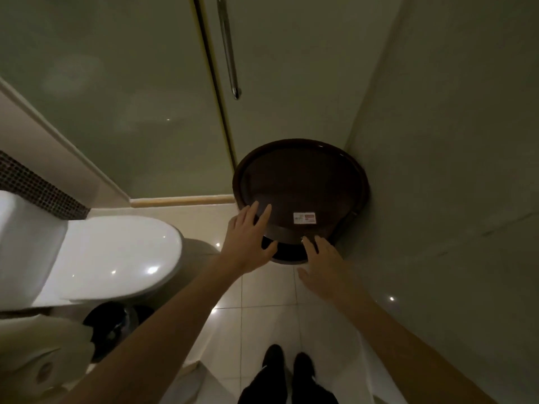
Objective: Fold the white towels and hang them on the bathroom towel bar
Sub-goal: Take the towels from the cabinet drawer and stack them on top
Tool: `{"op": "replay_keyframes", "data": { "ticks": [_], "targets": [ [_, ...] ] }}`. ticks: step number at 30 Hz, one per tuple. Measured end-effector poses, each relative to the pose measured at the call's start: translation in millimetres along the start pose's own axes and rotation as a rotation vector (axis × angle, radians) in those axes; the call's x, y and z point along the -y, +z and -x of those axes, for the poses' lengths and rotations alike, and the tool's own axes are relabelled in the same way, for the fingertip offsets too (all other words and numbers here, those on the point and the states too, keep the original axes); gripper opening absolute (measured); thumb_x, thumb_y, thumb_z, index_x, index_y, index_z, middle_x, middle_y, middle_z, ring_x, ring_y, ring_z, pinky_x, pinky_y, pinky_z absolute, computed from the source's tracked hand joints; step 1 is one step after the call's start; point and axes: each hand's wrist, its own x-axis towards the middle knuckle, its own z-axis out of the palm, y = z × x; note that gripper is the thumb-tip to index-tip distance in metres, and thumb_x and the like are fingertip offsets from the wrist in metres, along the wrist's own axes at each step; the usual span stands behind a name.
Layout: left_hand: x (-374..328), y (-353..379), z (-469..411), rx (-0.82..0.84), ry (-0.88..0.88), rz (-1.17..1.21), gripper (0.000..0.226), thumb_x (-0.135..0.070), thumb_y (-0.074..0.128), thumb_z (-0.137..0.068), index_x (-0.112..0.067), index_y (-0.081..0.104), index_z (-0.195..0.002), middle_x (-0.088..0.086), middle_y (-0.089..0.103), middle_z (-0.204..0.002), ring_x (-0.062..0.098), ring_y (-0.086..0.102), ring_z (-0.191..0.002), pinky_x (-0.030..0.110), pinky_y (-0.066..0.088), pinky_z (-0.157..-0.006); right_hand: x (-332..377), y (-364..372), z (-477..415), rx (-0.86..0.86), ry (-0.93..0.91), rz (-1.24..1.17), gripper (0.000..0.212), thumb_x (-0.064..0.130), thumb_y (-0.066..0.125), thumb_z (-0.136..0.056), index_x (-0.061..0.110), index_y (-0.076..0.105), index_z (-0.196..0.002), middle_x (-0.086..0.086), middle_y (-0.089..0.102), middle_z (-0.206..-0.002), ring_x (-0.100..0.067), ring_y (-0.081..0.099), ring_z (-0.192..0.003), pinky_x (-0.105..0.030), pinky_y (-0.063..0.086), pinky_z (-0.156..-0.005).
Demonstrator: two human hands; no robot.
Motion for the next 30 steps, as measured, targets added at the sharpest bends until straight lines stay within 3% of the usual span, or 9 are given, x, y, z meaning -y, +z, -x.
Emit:
{"op": "replay_keyframes", "data": {
  "ticks": [11, 18, 21, 24, 26, 30],
  "targets": [
    [23.0, 120.4, -98.7, 0.071, 0.096, -0.056, 0.069, -0.047, 0.042, -0.093, -0.027, 0.01, -0.151, 0.01, 0.011, -0.158, 0.026, 0.008, -0.145, 0.045, 0.016, -0.117, -61.3, 97.5, -76.6, 0.119, -0.018, 0.059, 0.063, 0.04, 0.039, -0.099, 0.023, 0.01, -0.153, -0.012, 0.012, -0.159, -0.025, 0.019, -0.144, -0.037, 0.016, -0.115],
    [43.9, 225.6, -172.2, 0.084, 0.115, -0.115, 0.065, -0.05, 0.039, -0.094, -0.037, 0.008, -0.149, 0.009, 0.004, -0.159, 0.03, 0.003, -0.146, 0.051, 0.012, -0.117, -103.9, 198.0, -145.0, 0.151, -0.008, 0.033, 0.061, 0.029, 0.044, -0.098, 0.022, 0.016, -0.152, -0.016, 0.015, -0.157, -0.03, 0.025, -0.14, -0.037, 0.024, -0.112],
    [51.9, 266.5, -205.0, 0.032, 0.119, -0.147, 0.064, -0.055, 0.035, -0.093, -0.041, 0.004, -0.147, 0.009, 0.002, -0.159, 0.031, 0.001, -0.145, 0.052, 0.007, -0.115, -117.9, 232.4, -179.2, 0.107, -0.036, 0.04, 0.06, 0.024, 0.049, -0.095, 0.021, 0.023, -0.148, -0.015, 0.023, -0.152, -0.031, 0.035, -0.131, -0.036, 0.033, -0.105],
    [61.5, 296.9, -235.3, -0.036, 0.148, -0.177, 0.065, -0.063, 0.02, -0.087, -0.042, 0.004, -0.146, 0.009, 0.004, -0.159, 0.032, 0.002, -0.145, 0.053, 0.006, -0.113, -127.0, 259.7, -210.0, 0.009, -0.037, 0.06, 0.051, 0.022, 0.052, -0.093, 0.02, 0.034, -0.14, -0.014, 0.036, -0.14, -0.029, 0.049, -0.114, -0.036, 0.043, -0.087],
    [69.8, 310.1, -255.1, -0.08, 0.148, -0.157, 0.066, -0.068, 0.013, -0.084, -0.046, 0.004, -0.146, 0.006, 0.004, -0.159, 0.032, 0.002, -0.145, 0.055, 0.004, -0.112, -131.8, 276.0, -226.9, -0.089, -0.05, 0.075, 0.041, 0.023, 0.051, -0.094, 0.02, 0.041, -0.134, -0.012, 0.046, -0.129, -0.026, 0.054, -0.102, -0.033, 0.044, -0.074],
    [83.7, 328.3, -287.5, -0.063, 0.173, -0.161, 0.069, -0.077, 0.01, -0.08, -0.051, 0.003, -0.144, 0.001, 0.001, -0.16, 0.032, 0.0, -0.145, 0.06, 0.001, -0.111, -140.4, 301.9, -252.3, -0.247, -0.09, 0.074, 0.029, 0.024, 0.05, -0.095, 0.017, 0.055, -0.123, -0.009, 0.056, -0.113, -0.024, 0.059, -0.092, -0.029, 0.043, -0.065]
  ]
}}
